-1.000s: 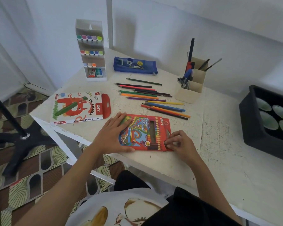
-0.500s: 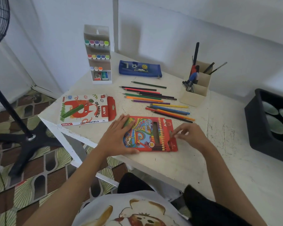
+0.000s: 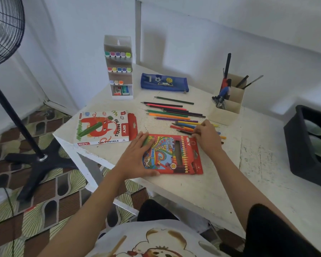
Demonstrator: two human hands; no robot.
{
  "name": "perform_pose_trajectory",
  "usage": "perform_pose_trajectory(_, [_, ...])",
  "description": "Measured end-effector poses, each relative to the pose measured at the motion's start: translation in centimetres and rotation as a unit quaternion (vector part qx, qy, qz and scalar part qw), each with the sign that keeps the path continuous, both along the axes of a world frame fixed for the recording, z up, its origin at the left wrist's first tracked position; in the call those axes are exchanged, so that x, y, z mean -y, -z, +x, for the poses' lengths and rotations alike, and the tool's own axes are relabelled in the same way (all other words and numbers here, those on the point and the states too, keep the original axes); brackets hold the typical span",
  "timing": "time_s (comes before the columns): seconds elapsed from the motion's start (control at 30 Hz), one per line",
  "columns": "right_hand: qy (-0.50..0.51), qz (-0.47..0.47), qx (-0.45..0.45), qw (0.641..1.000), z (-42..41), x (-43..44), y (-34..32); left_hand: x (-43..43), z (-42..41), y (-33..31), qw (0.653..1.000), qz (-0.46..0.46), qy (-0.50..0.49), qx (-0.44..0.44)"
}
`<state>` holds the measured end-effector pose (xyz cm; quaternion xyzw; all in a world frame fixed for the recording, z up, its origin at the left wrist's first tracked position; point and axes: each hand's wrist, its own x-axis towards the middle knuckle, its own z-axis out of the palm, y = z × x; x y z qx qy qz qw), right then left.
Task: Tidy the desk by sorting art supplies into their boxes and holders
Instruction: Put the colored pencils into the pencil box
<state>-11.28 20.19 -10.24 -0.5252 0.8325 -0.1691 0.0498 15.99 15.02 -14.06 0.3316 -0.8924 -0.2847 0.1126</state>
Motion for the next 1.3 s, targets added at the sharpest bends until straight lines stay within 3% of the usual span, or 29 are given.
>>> perform_pose_trajectory(0.17, [0.006,0.002,-0.018,1.000,-0.4,-0.8,0.0,0.1,0.0,0.1,1.000,-0.005,0.000,0.000])
perform_pose_trajectory(0.37, [0.058,-0.201,0.146,0.967,-1.3,-3.5,-2.6,0.0,-0.1,0.3,1.000,-0.029,0.006,0.000])
perform_pose_trajectory(0.43, [0.095,-0.256,0.205,0.940,-1.6,-4.6,-3.5,-0.1,-0.1,0.4,0.999,-0.031,0.007,-0.001])
perform_pose_trajectory(0.57, [0.173,-0.318,0.409,0.838,-1.7,-6.8,-3.9,-0.1,-0.2,0.3,0.999,-0.032,0.008,-0.002])
perform_pose_trajectory(0.8, [0.277,-0.344,0.487,0.753,-0.6,-8.6,-1.1,-0.2,-0.2,0.1,0.999,-0.037,0.011,0.003])
perform_pose_trajectory(1.1, [0.360,-0.380,0.447,0.726,0.4,-8.9,0.1,-0.2,-0.3,0.1,0.999,-0.031,0.008,0.010])
perform_pose_trajectory(1.3, [0.302,-0.327,0.469,0.763,2.1,-8.8,-0.2,-0.2,-0.6,0.1,0.999,-0.030,0.010,0.012])
